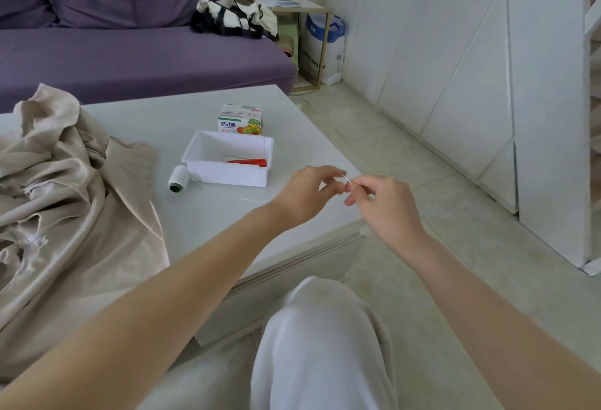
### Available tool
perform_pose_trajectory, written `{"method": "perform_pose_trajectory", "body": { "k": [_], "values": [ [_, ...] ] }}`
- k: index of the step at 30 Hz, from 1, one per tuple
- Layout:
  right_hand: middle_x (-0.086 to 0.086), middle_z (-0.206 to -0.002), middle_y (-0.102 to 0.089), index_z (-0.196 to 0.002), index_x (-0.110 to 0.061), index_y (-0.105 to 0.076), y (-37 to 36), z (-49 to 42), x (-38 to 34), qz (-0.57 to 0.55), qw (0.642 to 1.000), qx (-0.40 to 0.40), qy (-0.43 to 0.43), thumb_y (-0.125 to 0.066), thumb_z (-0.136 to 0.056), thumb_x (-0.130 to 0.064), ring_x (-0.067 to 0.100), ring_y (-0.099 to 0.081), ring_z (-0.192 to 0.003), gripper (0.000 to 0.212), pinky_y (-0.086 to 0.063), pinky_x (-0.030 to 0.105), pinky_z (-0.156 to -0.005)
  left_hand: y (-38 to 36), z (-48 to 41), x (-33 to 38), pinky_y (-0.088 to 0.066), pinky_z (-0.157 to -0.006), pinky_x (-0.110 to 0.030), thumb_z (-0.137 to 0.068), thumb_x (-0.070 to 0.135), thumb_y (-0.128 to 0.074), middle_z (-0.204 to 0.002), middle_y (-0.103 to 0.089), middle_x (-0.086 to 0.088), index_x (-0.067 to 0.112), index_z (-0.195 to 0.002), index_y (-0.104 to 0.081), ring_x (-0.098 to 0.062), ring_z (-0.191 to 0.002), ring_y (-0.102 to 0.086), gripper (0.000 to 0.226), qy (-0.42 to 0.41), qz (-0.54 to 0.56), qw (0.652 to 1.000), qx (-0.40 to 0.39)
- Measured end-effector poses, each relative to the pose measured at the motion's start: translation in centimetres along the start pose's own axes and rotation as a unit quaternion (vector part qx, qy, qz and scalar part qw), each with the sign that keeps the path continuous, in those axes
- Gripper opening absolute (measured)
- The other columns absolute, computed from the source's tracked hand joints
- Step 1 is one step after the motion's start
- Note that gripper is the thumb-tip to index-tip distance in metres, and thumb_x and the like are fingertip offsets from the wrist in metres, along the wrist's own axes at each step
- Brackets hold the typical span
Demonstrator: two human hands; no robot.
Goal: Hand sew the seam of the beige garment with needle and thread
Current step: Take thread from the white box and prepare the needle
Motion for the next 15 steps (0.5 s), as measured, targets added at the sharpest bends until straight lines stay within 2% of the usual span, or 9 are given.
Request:
{"method": "perform_pose_trajectory", "body": {
  "k": [2,4,5,7,11,13,15],
  "values": [
    [-0.010,-0.078,-0.072,-0.089,-0.021,-0.072,0.1,-0.2,-0.2,0.000,1.000,-0.005,0.006,-0.050,-0.092,-0.013,0.002,-0.054,-0.059,0.024,-0.033,0.016,-0.051,0.4,0.2,-0.2,-0.039,-0.067,-0.018,-0.098,0.014,-0.046,-0.071,-0.064,0.007,0.021,-0.093,-0.067,-0.012,-0.072,-0.054,0.022,0.025,0.058,0.998,0.005],
    [-0.011,-0.079,-0.072,-0.090,-0.023,-0.072,-0.1,-0.5,-0.4,0.012,1.000,-0.016,0.015,-0.050,-0.092,-0.014,0.002,-0.057,-0.064,0.024,-0.035,0.014,-0.052,1.4,0.7,-0.8,-0.034,-0.053,-0.010,-0.098,0.012,-0.045,-0.062,-0.057,0.008,0.017,-0.090,-0.069,-0.005,-0.058,-0.046,0.026,0.047,0.068,0.996,0.021],
    [-0.012,-0.078,-0.071,-0.090,-0.023,-0.072,-0.4,-0.7,-0.5,0.019,0.999,-0.021,0.016,-0.050,-0.092,-0.015,0.004,-0.059,-0.068,0.024,-0.036,0.012,-0.054,2.1,1.1,-1.2,-0.033,-0.052,-0.009,-0.099,0.012,-0.044,-0.061,-0.057,0.007,0.015,-0.091,-0.069,-0.004,-0.056,-0.045,0.026,0.056,0.061,0.996,0.027],
    [-0.014,-0.075,-0.069,-0.088,-0.025,-0.071,-1.0,-1.0,-0.5,0.024,0.999,-0.027,0.011,-0.050,-0.092,-0.016,0.005,-0.059,-0.072,0.024,-0.034,0.009,-0.054,3.4,1.9,-2.3,-0.033,-0.050,-0.008,-0.099,0.012,-0.044,-0.062,-0.057,0.007,0.013,-0.091,-0.069,-0.004,-0.055,-0.044,0.027,0.073,0.044,0.996,0.037],
    [-0.015,-0.070,-0.066,-0.085,-0.025,-0.071,-3.1,-1.5,-0.8,0.005,0.999,-0.044,0.002,-0.050,-0.092,-0.016,0.004,-0.060,-0.072,0.024,-0.036,0.014,-0.056,7.1,3.9,-4.9,-0.033,-0.053,-0.009,-0.099,0.014,-0.045,-0.075,-0.062,0.005,0.010,-0.094,-0.070,0.000,-0.059,-0.049,0.025,0.103,0.008,0.992,0.079],
    [-0.015,-0.070,-0.067,-0.084,-0.025,-0.070,-4.6,-1.4,-1.8,-0.003,0.996,-0.082,0.016,-0.051,-0.093,-0.018,-0.003,-0.055,-0.063,0.023,-0.034,0.012,-0.052,9.3,4.9,-5.9,-0.033,-0.065,-0.014,-0.098,0.017,-0.049,-0.088,-0.057,0.003,0.015,-0.094,-0.071,-0.001,-0.074,-0.050,0.022,0.103,-0.061,0.987,0.110],
    [-0.013,-0.074,-0.069,-0.083,-0.024,-0.069,-6.5,-0.7,-3.7,-0.027,0.987,-0.155,0.042,-0.050,-0.094,-0.017,-0.006,-0.052,-0.055,0.023,-0.035,0.010,-0.051,11.8,5.9,-6.7,-0.032,-0.069,-0.022,-0.095,0.018,-0.052,-0.081,-0.049,0.002,0.022,-0.091,-0.070,-0.011,-0.072,-0.046,0.019,0.100,-0.125,0.976,0.146]
  ]
}}
Point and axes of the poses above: each hand's wrist, its own z-axis away from the middle knuckle, its own y-axis out of the back of the hand, x = y × z, the point moved 5 cm from there along -z, towards the middle knuckle
